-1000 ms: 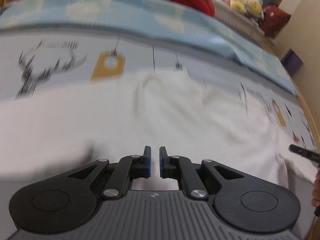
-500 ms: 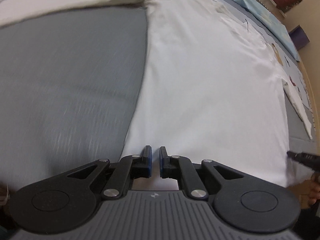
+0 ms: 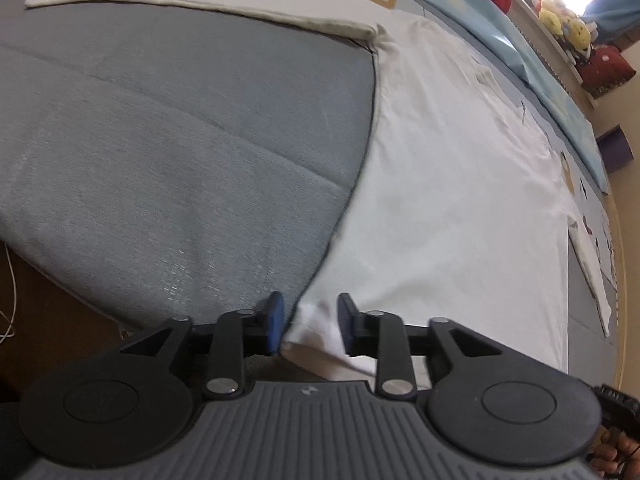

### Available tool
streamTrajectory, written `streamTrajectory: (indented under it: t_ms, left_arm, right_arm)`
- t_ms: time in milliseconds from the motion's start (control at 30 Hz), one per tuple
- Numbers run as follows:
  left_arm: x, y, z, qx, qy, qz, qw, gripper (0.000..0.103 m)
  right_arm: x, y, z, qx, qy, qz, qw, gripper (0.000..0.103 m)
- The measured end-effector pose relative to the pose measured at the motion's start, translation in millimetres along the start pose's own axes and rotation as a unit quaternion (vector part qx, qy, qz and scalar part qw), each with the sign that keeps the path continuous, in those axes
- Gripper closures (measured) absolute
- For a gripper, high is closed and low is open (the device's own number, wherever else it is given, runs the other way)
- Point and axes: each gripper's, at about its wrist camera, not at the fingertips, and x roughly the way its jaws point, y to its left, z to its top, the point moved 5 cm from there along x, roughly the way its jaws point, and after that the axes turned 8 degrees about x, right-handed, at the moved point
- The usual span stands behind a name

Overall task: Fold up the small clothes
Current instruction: 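Lift the hem with both tools and fold it toward the collar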

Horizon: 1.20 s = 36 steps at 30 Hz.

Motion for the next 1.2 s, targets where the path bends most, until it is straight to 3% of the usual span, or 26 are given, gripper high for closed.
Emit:
streamTrajectory:
  t_ms: [100, 167, 233, 267, 300, 433, 500, 600, 667, 767, 867, 967, 1033, 1133, 1200]
  left_arm:
    - [7.0, -4.8, -4.1, 0.019, 0.013, 0.024, 0.9994, 0.064]
    - [8.9, -7.8, -5.7, 0.029, 0.014, 0.029, 0.9991, 0.065]
    - [9.3, -13.3, -6.2, 0.048, 0.011, 0.029, 0.9984, 0.084]
    - [10.7, -16.5, -6.6, 0.06, 0.012, 0.027, 0.9978, 0.097]
    - [7.8, -19.4, -6.6, 0.07, 0.005, 0.029, 0.9971, 0.097]
    - [-24.8, -25.7, -4.5, 0.064, -0.053, 0.011, 0.9965, 0.097]
    - [-26.4, -27.0, -9.1, 0.071, -0.047, 0.025, 0.996, 0.097]
    - [-10.5, -26.3, -15.4, 0.08, -0.01, 0.05, 0.9955, 0.097]
    - [-8.2, -26.2, -13.8, 0.08, -0.012, 0.064, 0.9946, 0.096]
    - [-15.4, -27.7, -9.4, 0.08, -0.035, 0.079, 0.993, 0.095]
    - [-19.9, -31.2, -4.6, 0.084, -0.054, 0.061, 0.9932, 0.093]
    - [-17.7, -43.7, -7.4, 0.097, -0.058, 0.031, 0.9931, 0.093]
    - [-10.3, -50.1, -10.6, 0.108, -0.044, 0.023, 0.9929, 0.088]
    - [10.9, -43.9, -21.4, 0.123, 0.013, 0.075, 0.9895, 0.085]
    - [13.7, -41.3, -26.4, 0.118, 0.018, 0.076, 0.9899, 0.081]
  right_arm:
    - [9.1, 4.4, -0.7, 0.002, 0.012, 0.008, 1.0, 0.076]
    - [14.4, 5.9, -2.1, -0.011, 0.015, -0.011, 1.0, 0.076]
    - [18.7, 7.4, -6.2, -0.017, 0.024, -0.018, 0.999, 0.076]
    - [17.9, 8.5, -6.1, -0.02, 0.021, -0.018, 0.999, 0.084]
    - [14.1, 8.8, -4.1, -0.02, 0.012, -0.017, 1.0, 0.097]
    - [-25.8, 4.2, 16.7, 0.025, -0.061, 0.035, 0.997, 0.098]
    - [-31.3, 0.5, 19.5, 0.024, -0.07, 0.028, 0.997, 0.098]
    - [-6.1, -5.8, 10.3, 0.023, -0.019, -0.013, 0.999, 0.097]
    - [3.2, -7.9, 5.6, 0.025, -0.002, -0.029, 0.999, 0.097]
    - [-6.1, -0.4, 8.3, 0.005, -0.032, -0.038, 0.999, 0.096]
    - [-17.2, 3.4, 9.7, -0.022, -0.07, -0.068, 0.995, 0.095]
    - [-16.2, 2.4, 10.5, -0.017, -0.067, -0.045, 0.997, 0.095]
    - [-11.2, 5.6, 10.9, -0.016, -0.061, -0.03, 0.998, 0.093]
    - [3.9, 5.0, 4.5, -0.012, -0.021, -0.046, 0.999, 0.091]
    - [11.0, 0.3, 1.6, -0.006, -0.006, -0.06, 0.998, 0.091]
